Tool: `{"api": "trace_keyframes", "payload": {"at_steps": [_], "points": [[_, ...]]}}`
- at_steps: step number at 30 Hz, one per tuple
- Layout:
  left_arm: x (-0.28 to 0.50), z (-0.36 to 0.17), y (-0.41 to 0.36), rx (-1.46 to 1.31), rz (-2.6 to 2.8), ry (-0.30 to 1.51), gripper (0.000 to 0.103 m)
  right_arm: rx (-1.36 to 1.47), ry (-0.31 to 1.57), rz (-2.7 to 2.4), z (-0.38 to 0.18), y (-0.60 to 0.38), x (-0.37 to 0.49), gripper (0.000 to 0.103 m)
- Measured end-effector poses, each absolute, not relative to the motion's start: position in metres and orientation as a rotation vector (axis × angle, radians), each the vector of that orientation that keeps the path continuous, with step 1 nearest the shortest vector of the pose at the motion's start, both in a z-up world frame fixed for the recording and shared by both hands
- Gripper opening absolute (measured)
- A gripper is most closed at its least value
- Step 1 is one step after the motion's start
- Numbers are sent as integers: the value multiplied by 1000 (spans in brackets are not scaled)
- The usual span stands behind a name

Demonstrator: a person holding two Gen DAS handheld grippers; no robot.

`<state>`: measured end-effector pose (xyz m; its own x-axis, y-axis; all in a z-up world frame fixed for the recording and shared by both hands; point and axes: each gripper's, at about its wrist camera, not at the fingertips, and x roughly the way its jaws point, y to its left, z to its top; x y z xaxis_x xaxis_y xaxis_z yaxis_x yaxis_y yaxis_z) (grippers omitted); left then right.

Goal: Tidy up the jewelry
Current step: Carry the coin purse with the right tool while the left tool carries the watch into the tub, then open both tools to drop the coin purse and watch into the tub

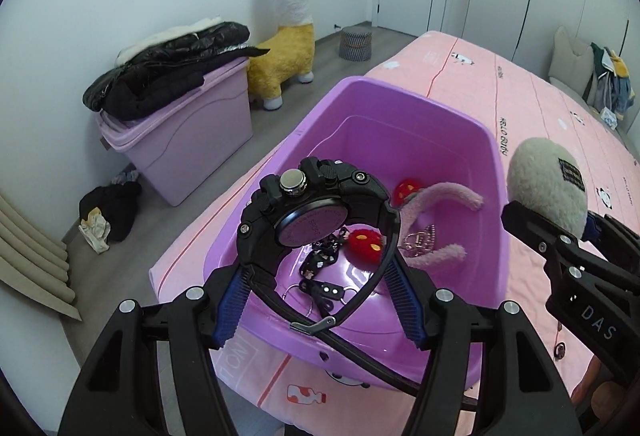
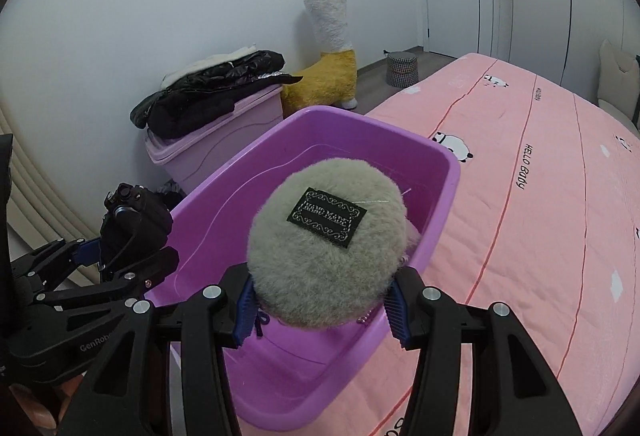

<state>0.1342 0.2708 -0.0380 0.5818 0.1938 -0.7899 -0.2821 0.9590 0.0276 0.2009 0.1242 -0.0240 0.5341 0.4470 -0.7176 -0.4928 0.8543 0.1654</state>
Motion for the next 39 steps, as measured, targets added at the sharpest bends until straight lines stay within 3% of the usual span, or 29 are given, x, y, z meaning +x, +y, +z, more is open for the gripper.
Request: {"api": "trace_keyframes", "payload": {"at_steps": [11,17,20,23,39], "points": [[168,-71,288,-141,293,1008,62,-121,973,539,-65,167,250,51],[176,-81,300,-183,305,1049,64,-118,1018,497,-74,165,263,67],[174,-80,298,-175,329,1038,81,-98,1021,479,-75,157,265,69],[170,-74,294,-149,337,996,89,-82,1023,469,-77,150,264,69],[160,-60,288,-131,343,970,89,-61,1000,464,-65,136,252,69]]}}
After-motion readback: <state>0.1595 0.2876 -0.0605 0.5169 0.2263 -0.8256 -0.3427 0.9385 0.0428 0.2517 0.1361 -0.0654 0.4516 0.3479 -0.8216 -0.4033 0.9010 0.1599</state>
